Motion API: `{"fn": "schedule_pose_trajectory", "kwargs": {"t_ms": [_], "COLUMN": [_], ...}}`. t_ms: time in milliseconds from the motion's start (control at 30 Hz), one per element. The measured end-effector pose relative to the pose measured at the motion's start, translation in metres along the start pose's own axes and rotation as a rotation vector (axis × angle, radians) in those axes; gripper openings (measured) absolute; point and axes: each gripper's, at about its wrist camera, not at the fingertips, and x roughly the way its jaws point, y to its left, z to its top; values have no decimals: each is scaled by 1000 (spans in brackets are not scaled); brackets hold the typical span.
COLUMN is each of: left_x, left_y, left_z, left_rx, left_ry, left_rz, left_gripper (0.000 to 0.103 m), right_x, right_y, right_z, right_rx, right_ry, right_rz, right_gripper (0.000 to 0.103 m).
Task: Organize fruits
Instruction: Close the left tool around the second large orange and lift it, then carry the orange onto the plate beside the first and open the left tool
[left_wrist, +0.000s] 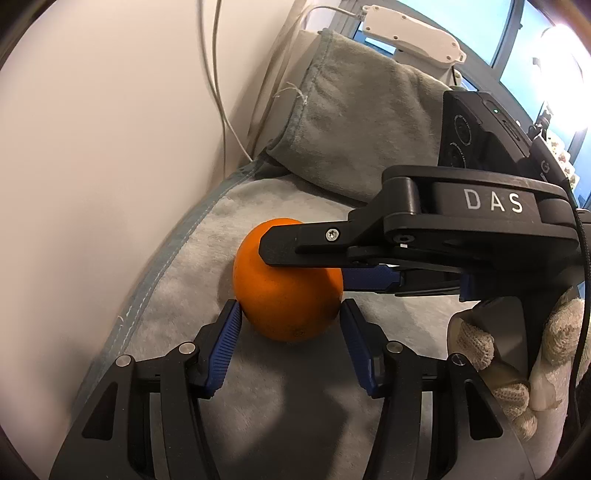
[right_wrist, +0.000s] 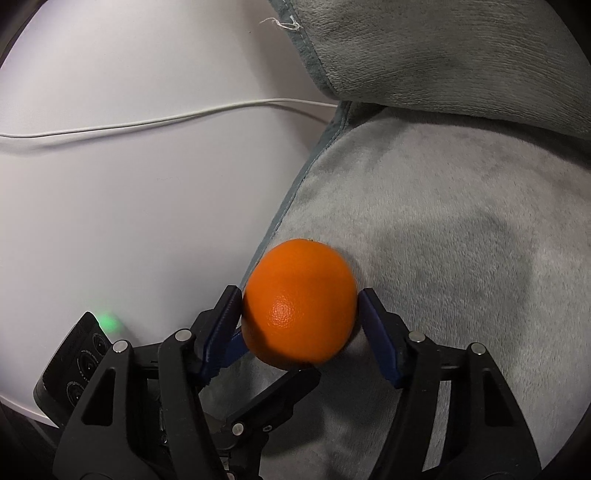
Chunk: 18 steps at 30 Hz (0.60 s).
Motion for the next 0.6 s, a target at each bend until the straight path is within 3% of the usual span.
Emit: {"fn": "schedule_pose_trajectory", "kwargs": {"t_ms": [600], "left_x": [-32], "left_y": [-59], "left_z": [-12], "left_rx": [84], "left_ry": [-60], "left_rz": [-38], "left_gripper": [54], "right_x": [-54], "right_y": [2], "right_z": [-22], "right_rx": [-16], "right_ry": [-87], "right_rz": [-3], "right_gripper": [68]}}
